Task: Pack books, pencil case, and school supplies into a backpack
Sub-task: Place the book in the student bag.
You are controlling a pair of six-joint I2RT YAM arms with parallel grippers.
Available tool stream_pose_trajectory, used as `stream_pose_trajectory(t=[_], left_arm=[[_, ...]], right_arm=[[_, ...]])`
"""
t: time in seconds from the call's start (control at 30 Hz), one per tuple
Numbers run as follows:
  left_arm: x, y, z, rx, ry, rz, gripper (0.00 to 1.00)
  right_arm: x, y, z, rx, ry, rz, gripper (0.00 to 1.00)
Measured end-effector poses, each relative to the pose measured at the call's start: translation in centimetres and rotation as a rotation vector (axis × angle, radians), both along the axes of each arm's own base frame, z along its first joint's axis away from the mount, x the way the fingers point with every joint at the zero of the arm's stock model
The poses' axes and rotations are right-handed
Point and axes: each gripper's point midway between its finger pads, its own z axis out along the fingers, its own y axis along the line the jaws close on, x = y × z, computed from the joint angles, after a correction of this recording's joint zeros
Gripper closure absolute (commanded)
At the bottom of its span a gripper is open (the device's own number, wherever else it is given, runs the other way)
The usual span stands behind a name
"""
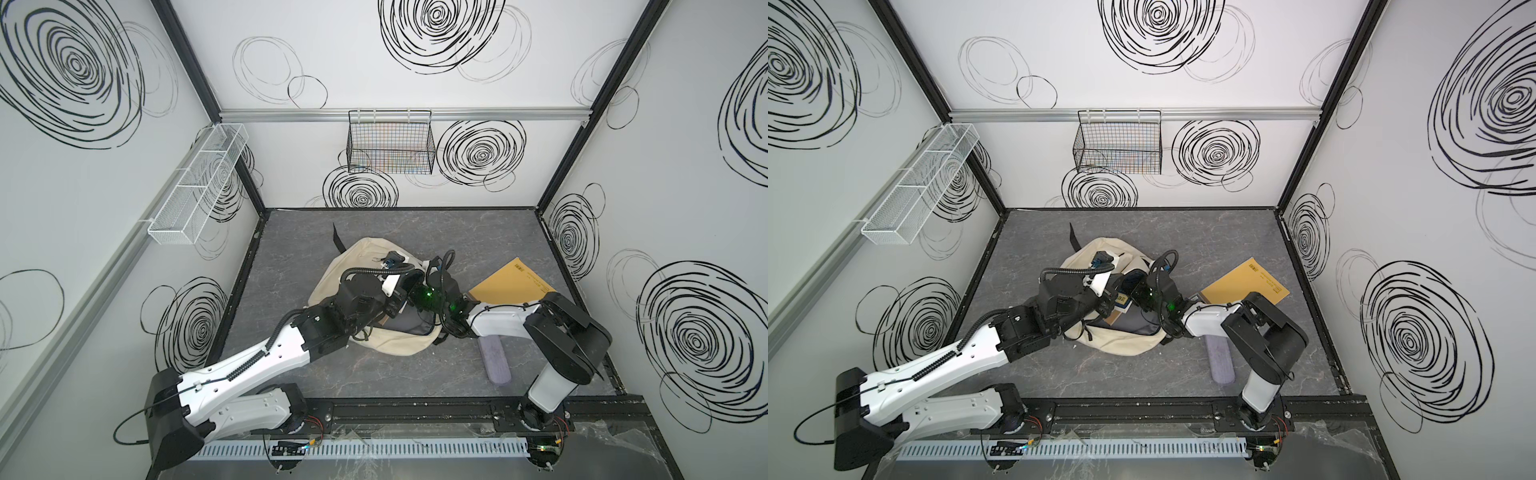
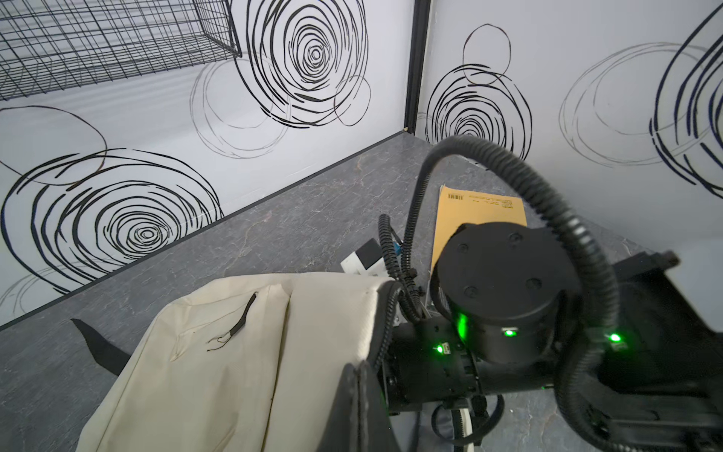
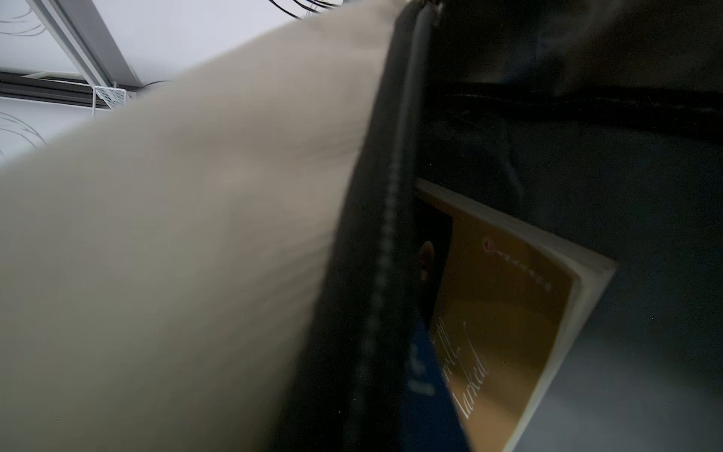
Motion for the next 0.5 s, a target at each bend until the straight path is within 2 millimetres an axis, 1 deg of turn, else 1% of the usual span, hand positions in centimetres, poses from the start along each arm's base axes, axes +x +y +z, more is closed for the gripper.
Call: stream_pose_trajectory(t=[0.07, 0.1, 0.13, 0.17, 0.2, 0.3, 0.33, 0.37, 0.4, 0.47, 0.5], left_arm=[[-0.1, 0.0, -0.1, 0.011, -0.003, -0.009, 1.00], [-0.1, 0.0, -0.1, 0.016, -0.004, -0.013, 1.00], [-0.1, 0.0, -0.2, 0.021, -0.005, -0.016, 1.00], [-0.1, 0.0, -0.3, 0.026, -0.005, -0.017, 1.00], [-0.1, 0.1, -0.3, 0.031, -0.006, -0.016, 1.00], [0.0, 0.4, -0.2, 0.034, -0.011, -0.009, 1.00], [0.2, 0.6, -0.2, 0.034, -0.012, -0.001, 1.00], [0.4, 0.8, -0.1, 0.033, -0.014, 0.008, 1.00], [0.6, 1.1, 0.0, 0.032, -0.016, 0.020, 1.00], [1.0, 1.6, 0.2, 0.025, -0.020, 0.039, 1.00], [1.2, 2.0, 0.4, 0.020, -0.022, 0.051, 1.00]], right_arm=[[0.7, 0.9, -0.2, 0.013, -0.002, 0.006, 0.94], [1.0, 1.3, -0.4, 0.019, -0.001, 0.010, 0.91], [1.3, 1.7, -0.6, 0.027, 0.001, 0.015, 0.87], [1.4, 2.0, -1.0, 0.031, 0.006, 0.020, 0.77], [1.6, 2.4, -1.4, 0.037, 0.015, 0.024, 0.64], [1.6, 3.2, -2.6, 0.036, 0.038, 0.054, 0.44], [1.5, 3.2, -2.9, 0.027, 0.044, 0.063, 0.36], [1.3, 3.2, -3.1, 0.017, 0.049, 0.069, 0.31], [1.2, 3.0, -3.1, -0.002, 0.051, 0.073, 0.27], [0.9, 2.3, -3.0, -0.039, 0.053, 0.072, 0.23], [0.6, 1.7, -2.5, -0.056, 0.050, 0.073, 0.22]])
